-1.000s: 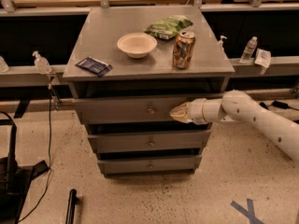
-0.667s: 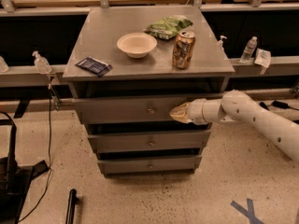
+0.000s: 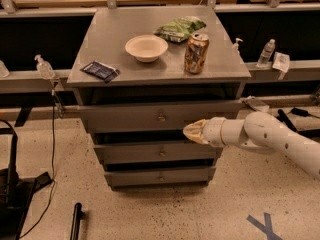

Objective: Close top drawer

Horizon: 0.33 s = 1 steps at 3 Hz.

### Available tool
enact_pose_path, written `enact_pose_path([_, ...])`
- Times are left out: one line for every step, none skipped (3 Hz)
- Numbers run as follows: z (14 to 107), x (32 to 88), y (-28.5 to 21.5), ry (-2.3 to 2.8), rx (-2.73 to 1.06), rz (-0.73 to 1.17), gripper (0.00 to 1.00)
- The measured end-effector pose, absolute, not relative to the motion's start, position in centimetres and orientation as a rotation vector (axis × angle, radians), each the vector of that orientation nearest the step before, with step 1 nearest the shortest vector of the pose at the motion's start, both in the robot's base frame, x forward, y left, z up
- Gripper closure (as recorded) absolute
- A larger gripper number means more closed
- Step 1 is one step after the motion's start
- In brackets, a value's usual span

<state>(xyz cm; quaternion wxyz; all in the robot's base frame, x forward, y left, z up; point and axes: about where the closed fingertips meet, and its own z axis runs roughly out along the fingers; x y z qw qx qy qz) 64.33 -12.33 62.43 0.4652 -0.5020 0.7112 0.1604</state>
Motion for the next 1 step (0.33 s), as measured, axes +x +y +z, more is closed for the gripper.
enact_pose_path([62.47,60.64,-12.40,1.766,-1.232,0.388,1.00])
